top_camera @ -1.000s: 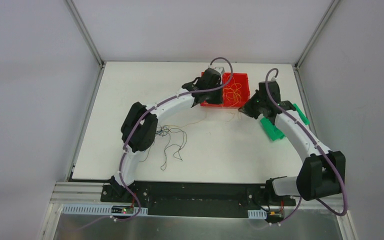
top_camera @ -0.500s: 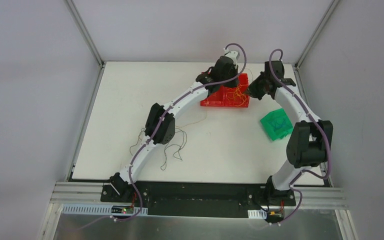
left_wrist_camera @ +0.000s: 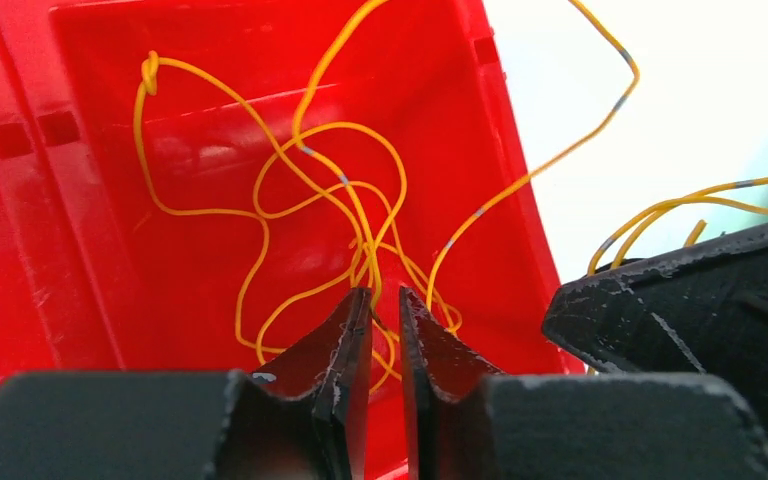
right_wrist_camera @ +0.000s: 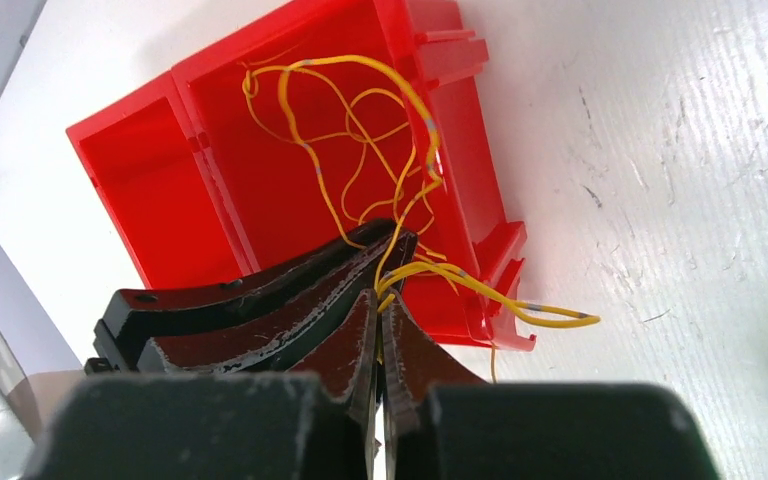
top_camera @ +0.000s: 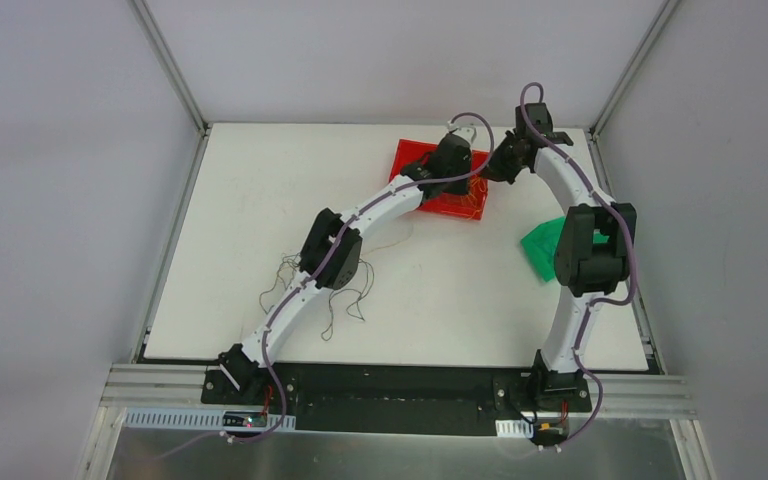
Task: Untangle the cables
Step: Place the cable in the bin, then untie the cable.
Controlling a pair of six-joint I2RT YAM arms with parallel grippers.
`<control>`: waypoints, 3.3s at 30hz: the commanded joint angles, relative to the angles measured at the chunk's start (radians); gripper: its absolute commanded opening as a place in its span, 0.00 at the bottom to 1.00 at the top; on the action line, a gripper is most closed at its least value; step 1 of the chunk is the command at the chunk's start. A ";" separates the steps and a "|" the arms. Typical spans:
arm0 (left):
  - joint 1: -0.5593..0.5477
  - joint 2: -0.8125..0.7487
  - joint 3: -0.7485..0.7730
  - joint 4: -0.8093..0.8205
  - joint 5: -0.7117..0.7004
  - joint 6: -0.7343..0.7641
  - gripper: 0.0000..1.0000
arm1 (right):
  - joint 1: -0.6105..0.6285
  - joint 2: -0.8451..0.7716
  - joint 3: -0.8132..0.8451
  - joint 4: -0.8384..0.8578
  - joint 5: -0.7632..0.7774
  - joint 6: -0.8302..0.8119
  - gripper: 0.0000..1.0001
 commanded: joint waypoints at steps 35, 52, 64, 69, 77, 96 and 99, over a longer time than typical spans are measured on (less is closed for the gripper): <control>0.099 -1.437 -1.262 -0.040 -0.148 -0.013 0.76 | 0.132 0.506 0.498 -0.437 0.111 -0.194 0.00; 0.111 -1.756 -1.397 -0.314 -0.236 -0.004 0.83 | 0.129 0.274 0.372 -0.455 0.272 -0.244 0.24; 0.125 -1.753 -1.389 -0.393 -0.274 0.009 0.87 | 0.129 0.170 0.462 -0.491 0.291 -0.238 0.40; 0.150 -1.761 -1.410 -0.410 -0.259 -0.014 0.88 | 0.130 0.071 0.428 -0.473 0.300 -0.229 0.52; 0.241 -1.736 -1.422 -0.491 -0.245 -0.074 0.91 | 0.155 -0.118 0.298 -0.428 0.291 -0.225 0.88; 0.335 -1.691 -1.718 -0.319 -0.198 -0.339 0.93 | 0.667 -0.350 -0.355 0.169 0.111 -0.068 0.91; 0.346 -1.664 -1.738 -0.290 -0.191 -0.335 0.90 | 0.707 -0.286 -0.320 0.168 0.083 -0.051 0.86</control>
